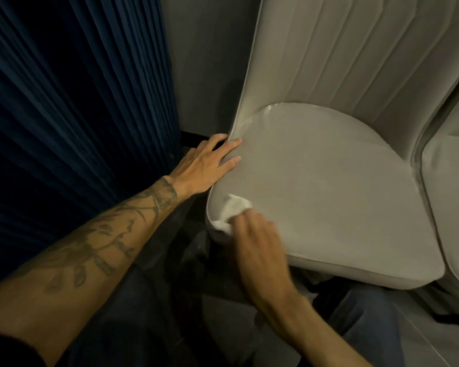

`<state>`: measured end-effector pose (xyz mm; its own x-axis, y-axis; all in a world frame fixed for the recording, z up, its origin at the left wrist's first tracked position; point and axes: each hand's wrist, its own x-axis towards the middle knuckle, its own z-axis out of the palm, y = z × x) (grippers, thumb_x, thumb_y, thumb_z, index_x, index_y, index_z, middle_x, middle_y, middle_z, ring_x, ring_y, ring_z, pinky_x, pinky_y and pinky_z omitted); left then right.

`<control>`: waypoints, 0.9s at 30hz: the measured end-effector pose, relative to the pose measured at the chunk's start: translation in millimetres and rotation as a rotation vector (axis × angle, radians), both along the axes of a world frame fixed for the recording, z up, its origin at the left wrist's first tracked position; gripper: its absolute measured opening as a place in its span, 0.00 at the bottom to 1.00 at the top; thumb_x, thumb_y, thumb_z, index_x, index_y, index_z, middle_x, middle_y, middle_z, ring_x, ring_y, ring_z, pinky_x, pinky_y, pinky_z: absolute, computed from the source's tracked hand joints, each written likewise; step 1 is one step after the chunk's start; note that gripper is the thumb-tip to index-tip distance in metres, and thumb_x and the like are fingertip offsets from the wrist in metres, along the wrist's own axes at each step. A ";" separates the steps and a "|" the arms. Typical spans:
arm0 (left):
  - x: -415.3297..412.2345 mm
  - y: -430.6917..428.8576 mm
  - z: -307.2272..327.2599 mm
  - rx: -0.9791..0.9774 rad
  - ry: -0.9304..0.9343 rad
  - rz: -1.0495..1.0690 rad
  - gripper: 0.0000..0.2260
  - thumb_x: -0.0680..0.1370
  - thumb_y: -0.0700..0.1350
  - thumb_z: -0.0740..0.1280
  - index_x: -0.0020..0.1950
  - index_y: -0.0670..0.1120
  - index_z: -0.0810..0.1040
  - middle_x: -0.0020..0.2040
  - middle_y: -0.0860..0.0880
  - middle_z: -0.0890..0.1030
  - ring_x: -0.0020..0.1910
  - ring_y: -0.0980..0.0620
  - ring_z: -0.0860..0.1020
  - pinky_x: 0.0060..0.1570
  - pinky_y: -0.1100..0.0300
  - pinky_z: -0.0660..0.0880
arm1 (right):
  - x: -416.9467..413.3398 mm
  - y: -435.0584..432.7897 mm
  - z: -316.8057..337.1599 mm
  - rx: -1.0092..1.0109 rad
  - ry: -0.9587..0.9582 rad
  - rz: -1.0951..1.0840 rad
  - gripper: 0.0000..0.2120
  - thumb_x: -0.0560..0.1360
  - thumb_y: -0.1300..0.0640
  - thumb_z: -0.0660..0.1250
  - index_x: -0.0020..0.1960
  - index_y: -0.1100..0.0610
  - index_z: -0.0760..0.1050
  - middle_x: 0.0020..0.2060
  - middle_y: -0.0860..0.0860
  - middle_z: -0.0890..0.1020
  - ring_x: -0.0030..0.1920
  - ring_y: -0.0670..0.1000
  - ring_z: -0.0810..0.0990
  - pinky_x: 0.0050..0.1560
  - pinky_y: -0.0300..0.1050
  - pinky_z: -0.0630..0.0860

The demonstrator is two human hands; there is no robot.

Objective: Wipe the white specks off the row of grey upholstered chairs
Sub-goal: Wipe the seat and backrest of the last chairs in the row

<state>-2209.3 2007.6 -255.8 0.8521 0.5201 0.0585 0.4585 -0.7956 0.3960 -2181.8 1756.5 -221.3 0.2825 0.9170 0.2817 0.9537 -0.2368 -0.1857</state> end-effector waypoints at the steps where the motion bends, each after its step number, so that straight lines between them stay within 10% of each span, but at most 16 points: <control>1: 0.5 0.3 0.1 0.002 0.008 -0.002 0.26 0.85 0.65 0.52 0.83 0.59 0.60 0.80 0.49 0.61 0.69 0.40 0.71 0.65 0.43 0.72 | -7.6 9.0 -0.4 -0.010 0.013 0.034 0.08 0.75 0.55 0.73 0.51 0.54 0.76 0.45 0.52 0.77 0.40 0.51 0.73 0.40 0.45 0.71; 14: 9.0 -16.1 18.9 0.018 0.019 0.052 0.23 0.86 0.59 0.56 0.80 0.53 0.67 0.76 0.48 0.65 0.67 0.41 0.73 0.65 0.41 0.73 | 185.0 -102.8 11.6 0.168 0.198 -0.538 0.08 0.82 0.58 0.62 0.50 0.63 0.68 0.43 0.62 0.73 0.42 0.65 0.74 0.42 0.52 0.64; 22: 38.8 -46.7 31.8 0.122 -0.021 0.254 0.12 0.86 0.53 0.59 0.61 0.46 0.75 0.65 0.45 0.72 0.56 0.39 0.76 0.55 0.41 0.74 | 202.2 -31.4 7.1 0.047 0.136 -0.083 0.10 0.83 0.52 0.62 0.50 0.58 0.70 0.45 0.56 0.74 0.44 0.61 0.73 0.48 0.55 0.71; 27: 38.4 -51.6 39.5 0.227 0.075 0.252 0.13 0.87 0.53 0.57 0.62 0.46 0.75 0.64 0.46 0.73 0.55 0.41 0.76 0.53 0.43 0.74 | 274.9 -10.8 10.8 -0.033 0.035 -0.293 0.12 0.84 0.52 0.58 0.55 0.62 0.71 0.51 0.61 0.75 0.49 0.64 0.74 0.51 0.60 0.69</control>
